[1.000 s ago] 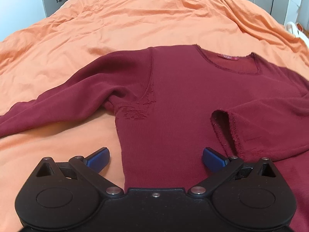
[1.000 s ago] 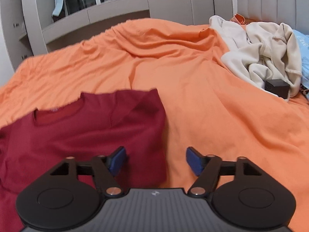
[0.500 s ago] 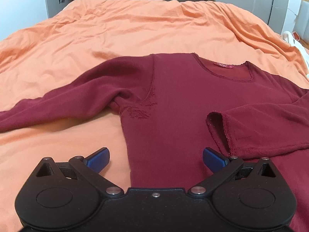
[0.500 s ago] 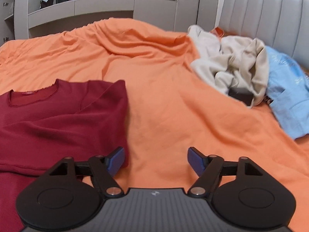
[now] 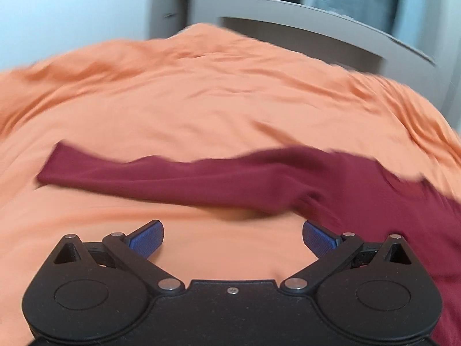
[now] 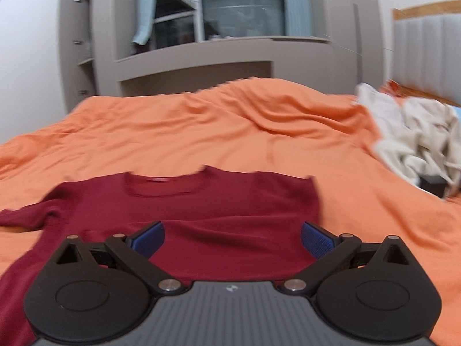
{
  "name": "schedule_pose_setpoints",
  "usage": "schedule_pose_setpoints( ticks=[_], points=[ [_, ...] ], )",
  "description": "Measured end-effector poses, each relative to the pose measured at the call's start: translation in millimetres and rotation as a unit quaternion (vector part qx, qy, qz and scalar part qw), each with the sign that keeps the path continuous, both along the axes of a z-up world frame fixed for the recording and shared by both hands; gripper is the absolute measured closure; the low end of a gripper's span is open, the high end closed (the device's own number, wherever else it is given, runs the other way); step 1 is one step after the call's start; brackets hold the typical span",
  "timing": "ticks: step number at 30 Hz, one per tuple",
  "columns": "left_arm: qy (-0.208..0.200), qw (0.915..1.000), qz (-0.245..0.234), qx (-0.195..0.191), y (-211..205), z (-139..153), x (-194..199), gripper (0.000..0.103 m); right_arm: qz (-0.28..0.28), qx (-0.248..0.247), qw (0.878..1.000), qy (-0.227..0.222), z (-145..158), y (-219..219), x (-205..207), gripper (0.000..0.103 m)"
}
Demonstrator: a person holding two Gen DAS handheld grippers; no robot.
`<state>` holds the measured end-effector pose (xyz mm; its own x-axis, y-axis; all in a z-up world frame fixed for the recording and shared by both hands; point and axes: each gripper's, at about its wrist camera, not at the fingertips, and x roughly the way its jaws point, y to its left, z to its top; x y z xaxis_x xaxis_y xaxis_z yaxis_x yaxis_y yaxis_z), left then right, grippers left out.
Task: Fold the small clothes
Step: 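Grasp the other sleeve cuff with the left tool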
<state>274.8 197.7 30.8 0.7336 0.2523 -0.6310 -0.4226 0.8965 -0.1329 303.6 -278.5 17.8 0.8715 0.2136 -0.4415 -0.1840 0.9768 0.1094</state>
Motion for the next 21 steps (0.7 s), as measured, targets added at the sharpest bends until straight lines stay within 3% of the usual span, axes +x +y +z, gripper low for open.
schedule_pose_setpoints(
  ticks=[3, 6, 10, 14, 17, 20, 21],
  points=[
    [-0.008, 0.9967, 0.065, -0.048, 46, 4, -6, 0.001, 0.036, -0.003, 0.999, -0.012, 3, 21, -8, 0.000],
    [-0.017, 0.9898, 0.100, -0.100, 86, 3, -13, 0.001, 0.064, -0.018, 0.998, -0.019, 2, 38, -13, 0.000],
    [-0.055, 0.9739, 0.135, -0.174, 122, -2, -20, 0.001, 0.085, -0.042, 0.995, -0.018, -3, 50, -16, 0.000],
    [-0.097, 0.9583, 0.169, -0.209, 146, -7, -25, 0.001, 0.088, -0.044, 0.995, -0.012, -8, 52, -18, 0.000],
    [-0.124, 0.9467, 0.197, -0.222, 157, -11, -25, 0.012, 0.086, -0.036, 0.996, -0.005, -11, 48, -15, 0.000],
    [-0.136, 0.9366, 0.231, -0.225, 162, -18, -23, 0.033, 0.081, -0.024, 0.996, 0.004, -13, 45, -13, 0.000],
    [-0.137, 0.9340, 0.244, -0.223, 164, -20, -23, 0.045, 0.080, -0.021, 0.997, 0.006, -13, 44, -12, 0.000]
  ],
)
